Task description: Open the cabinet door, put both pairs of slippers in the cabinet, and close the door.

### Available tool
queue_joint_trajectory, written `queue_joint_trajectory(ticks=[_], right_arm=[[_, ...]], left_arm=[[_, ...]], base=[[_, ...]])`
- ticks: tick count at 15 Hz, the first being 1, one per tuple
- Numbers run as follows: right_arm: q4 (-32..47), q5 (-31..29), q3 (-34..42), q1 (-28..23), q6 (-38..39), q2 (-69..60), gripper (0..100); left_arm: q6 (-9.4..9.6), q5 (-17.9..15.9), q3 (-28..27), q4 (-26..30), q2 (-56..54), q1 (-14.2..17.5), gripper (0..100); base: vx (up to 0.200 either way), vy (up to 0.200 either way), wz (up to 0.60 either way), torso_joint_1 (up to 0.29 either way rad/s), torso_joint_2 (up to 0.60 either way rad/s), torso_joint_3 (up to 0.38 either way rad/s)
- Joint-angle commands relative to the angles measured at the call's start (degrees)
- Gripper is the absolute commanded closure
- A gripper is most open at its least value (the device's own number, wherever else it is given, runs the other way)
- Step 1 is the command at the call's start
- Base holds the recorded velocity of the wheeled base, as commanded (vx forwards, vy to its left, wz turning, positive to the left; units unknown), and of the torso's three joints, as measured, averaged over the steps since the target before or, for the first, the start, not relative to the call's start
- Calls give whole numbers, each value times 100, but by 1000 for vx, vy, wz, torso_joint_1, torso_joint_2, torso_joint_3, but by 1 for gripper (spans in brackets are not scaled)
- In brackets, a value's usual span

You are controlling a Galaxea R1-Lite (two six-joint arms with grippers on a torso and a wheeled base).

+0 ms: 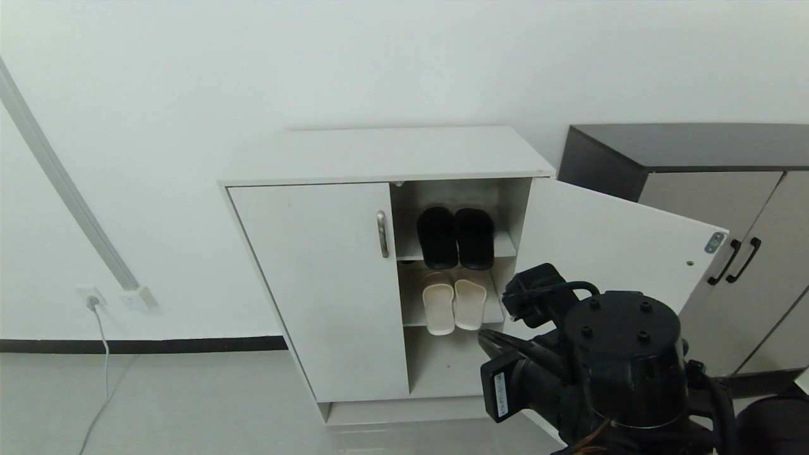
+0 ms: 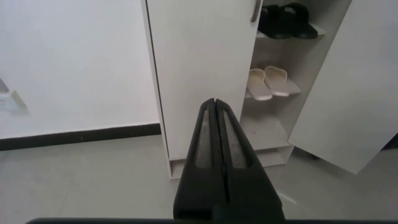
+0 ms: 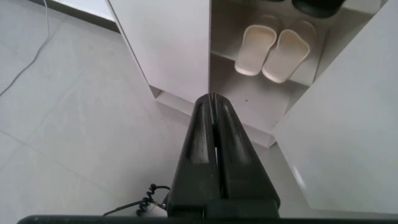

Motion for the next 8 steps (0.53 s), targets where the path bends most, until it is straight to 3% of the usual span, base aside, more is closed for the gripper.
queue_joint_trajectory(ticks=[1,8], right_arm=[[0,-3,7,2,-1,-2,100],[0,-3,34,-25,-1,-11,100]], left_arm=[[0,0,0,0,4,-2,100],[0,9,0,0,4,-2,100]], base=[[0,0,0,178,-486,-310],[0,0,0,197,-507,-319]])
